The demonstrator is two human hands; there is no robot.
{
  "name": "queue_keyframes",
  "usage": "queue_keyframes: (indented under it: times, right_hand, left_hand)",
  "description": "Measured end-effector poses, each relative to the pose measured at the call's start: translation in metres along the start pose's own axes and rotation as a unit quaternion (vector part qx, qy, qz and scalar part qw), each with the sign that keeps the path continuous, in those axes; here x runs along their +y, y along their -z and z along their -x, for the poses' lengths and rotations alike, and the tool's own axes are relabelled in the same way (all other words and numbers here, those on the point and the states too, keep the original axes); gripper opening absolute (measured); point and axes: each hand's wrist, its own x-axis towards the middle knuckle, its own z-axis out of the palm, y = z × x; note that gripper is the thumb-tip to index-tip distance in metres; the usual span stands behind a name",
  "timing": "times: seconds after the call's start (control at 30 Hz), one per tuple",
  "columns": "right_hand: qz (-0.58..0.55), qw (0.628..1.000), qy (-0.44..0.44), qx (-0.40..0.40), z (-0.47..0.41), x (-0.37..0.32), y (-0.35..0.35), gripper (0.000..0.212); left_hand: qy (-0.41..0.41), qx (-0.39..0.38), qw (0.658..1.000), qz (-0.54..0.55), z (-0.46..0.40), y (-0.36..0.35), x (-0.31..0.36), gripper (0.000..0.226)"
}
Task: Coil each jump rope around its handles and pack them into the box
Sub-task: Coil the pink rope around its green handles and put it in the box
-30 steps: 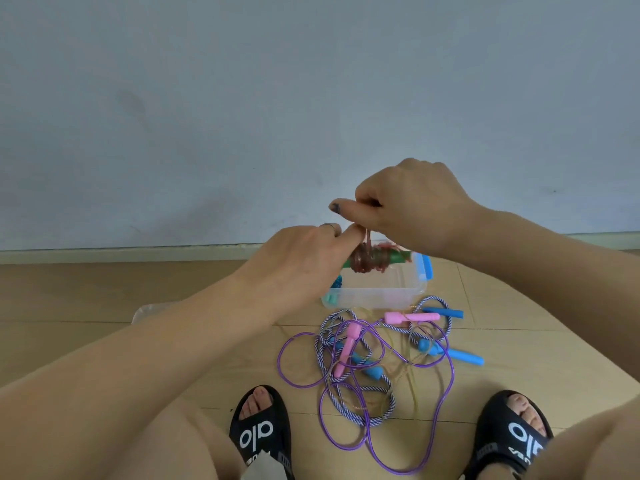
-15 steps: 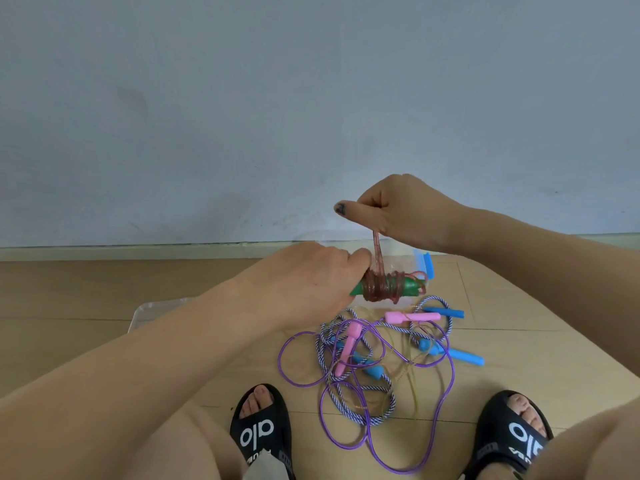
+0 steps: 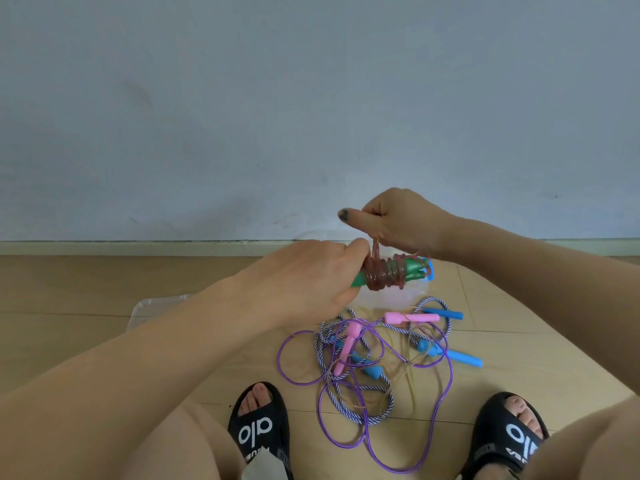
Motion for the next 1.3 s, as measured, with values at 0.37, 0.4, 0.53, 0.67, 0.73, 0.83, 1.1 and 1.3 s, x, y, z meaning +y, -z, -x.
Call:
queue_keyframes:
  times: [0.37,0.4,0.53,0.67,0.73,0.83,1.1,1.3]
  right_hand:
    - [-0.118,0.99,-0.082,-0.003,0.018,0.013,-0.05,0.062]
    - [-0.088,0.992,-0.088,-0.01,0.021,0.014,-0.052,0.066]
    - [-0.1,0.993,-0.062,0.022,0.03,-0.002,-0.035,0.057]
    - [-0.07,0.996,0.023,0.051,0.036,-0.024,-0.011,0.05]
    - [-0.066,0.995,0.041,0.054,0.038,-0.027,-0.002,0.05]
    - [-0.051,0.995,0.056,0.061,0.035,-0.024,0.01,0.051]
    - [-0.035,0.996,0.07,0.035,0.019,-0.012,0.018,0.052]
    - [-0.15,0.983,-0.007,-0.106,0.018,0.008,0.011,0.048]
  left_hand:
    - [0.182,0.185,0.94,0.222,-0.008,0.009,-0.031,0.017]
    - [0.203,0.188,0.936,0.218,-0.007,0.01,-0.042,0.015]
    - [0.236,0.094,0.964,0.084,0.002,0.002,-0.081,0.014]
    - [0.178,0.077,0.978,-0.078,-0.006,-0.009,-0.079,0.02]
    - [0.145,0.068,0.979,-0.129,-0.011,-0.014,-0.07,0.026]
    - [0.115,0.062,0.975,-0.182,-0.016,-0.021,-0.057,0.036]
    - [0.011,0.081,0.987,-0.135,-0.013,-0.015,-0.023,0.037]
    - [-0.014,0.105,0.993,-0.046,-0.006,-0.011,-0.007,0.039]
